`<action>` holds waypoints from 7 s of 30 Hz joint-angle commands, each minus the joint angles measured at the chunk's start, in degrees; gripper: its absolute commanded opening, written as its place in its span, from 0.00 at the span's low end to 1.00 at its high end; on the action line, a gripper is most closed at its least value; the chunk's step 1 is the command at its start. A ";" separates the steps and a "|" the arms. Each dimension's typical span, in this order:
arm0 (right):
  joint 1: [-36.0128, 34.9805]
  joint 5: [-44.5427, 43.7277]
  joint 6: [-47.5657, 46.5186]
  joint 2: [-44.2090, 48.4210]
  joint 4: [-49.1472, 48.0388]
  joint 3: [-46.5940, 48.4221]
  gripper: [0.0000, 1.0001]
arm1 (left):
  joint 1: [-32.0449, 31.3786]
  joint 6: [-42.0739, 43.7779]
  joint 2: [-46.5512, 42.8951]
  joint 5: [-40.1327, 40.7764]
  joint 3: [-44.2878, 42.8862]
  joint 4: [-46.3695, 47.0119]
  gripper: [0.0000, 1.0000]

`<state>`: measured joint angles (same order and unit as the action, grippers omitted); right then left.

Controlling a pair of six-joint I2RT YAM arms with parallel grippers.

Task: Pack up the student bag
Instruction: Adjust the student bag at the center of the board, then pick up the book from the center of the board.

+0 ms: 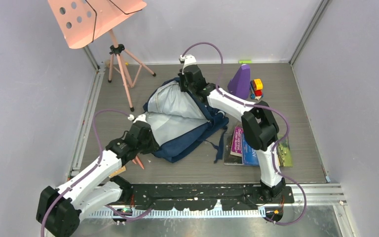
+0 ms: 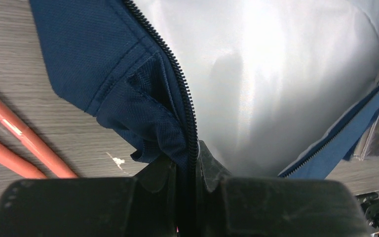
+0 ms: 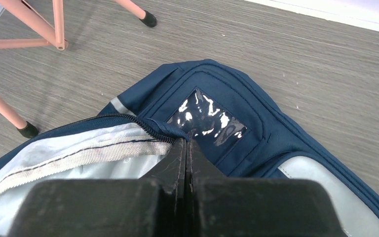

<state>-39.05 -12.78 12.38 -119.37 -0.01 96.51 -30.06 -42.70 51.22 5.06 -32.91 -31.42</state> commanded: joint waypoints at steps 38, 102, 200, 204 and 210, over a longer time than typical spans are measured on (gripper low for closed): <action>7.17 -2.84 8.74 43.80 40.45 -23.78 0.92 | -1.94 22.74 8.87 -4.43 -27.32 -11.87 1.00; 41.11 -7.04 35.54 64.09 51.64 -43.96 0.98 | -0.22 28.71 3.32 -15.83 -24.98 -1.28 0.99; 39.41 47.58 19.04 60.61 2.79 -44.47 0.99 | -28.37 33.77 12.26 4.05 -28.84 8.25 0.00; 34.54 53.27 10.96 60.39 1.02 -45.29 0.99 | -25.98 30.69 7.53 0.88 -29.18 4.97 0.00; 30.68 60.70 6.34 59.25 -5.13 -48.34 0.99 | -23.09 28.88 0.83 -6.60 -30.30 3.53 0.00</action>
<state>-6.39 40.23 24.10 -59.64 3.49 49.50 -54.50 -11.05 56.29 4.84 -59.99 -29.85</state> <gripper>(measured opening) 0.990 0.080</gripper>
